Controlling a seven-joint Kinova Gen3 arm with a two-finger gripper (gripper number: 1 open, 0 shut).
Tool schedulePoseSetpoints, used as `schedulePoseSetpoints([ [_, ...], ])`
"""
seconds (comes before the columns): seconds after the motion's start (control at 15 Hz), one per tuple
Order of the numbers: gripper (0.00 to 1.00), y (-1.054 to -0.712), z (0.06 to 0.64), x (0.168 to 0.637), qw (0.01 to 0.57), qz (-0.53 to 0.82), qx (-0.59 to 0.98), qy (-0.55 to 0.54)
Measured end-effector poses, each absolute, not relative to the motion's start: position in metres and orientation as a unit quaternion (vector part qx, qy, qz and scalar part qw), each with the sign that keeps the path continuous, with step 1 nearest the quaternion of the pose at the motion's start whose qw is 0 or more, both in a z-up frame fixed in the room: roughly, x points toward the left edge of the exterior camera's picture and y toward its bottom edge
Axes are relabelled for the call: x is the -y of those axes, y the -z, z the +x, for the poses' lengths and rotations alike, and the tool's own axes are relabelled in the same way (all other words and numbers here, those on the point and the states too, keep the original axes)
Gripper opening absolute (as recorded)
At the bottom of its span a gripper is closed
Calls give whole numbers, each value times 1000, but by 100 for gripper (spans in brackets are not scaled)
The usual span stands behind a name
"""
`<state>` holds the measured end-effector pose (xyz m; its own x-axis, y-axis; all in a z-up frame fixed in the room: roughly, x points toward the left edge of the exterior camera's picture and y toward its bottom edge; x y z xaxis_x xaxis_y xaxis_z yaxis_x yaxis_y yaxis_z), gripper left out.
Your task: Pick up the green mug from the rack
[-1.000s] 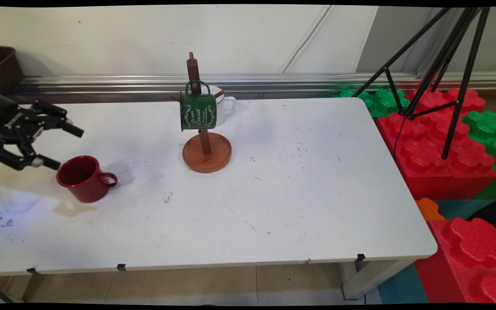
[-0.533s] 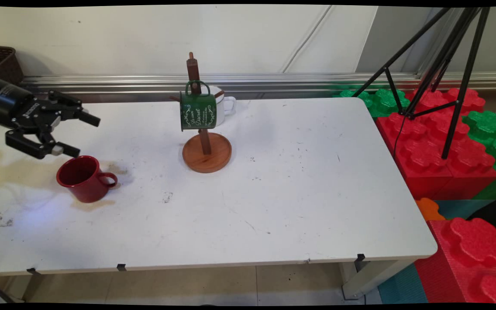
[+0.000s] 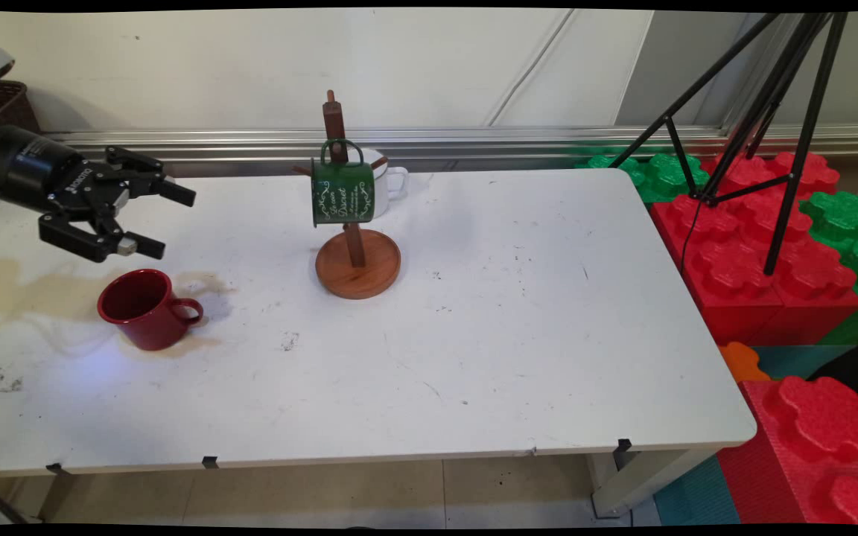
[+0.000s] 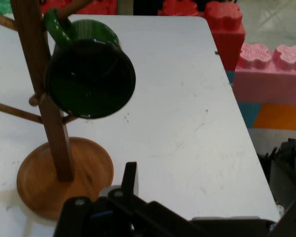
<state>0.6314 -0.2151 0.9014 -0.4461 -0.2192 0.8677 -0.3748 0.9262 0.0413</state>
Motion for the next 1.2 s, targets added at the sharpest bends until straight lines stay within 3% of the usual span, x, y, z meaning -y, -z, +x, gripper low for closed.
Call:
schedulePoseSetpoints([
  [1.2, 100, -876, 570, 267, 539, 196, 815, -78],
])
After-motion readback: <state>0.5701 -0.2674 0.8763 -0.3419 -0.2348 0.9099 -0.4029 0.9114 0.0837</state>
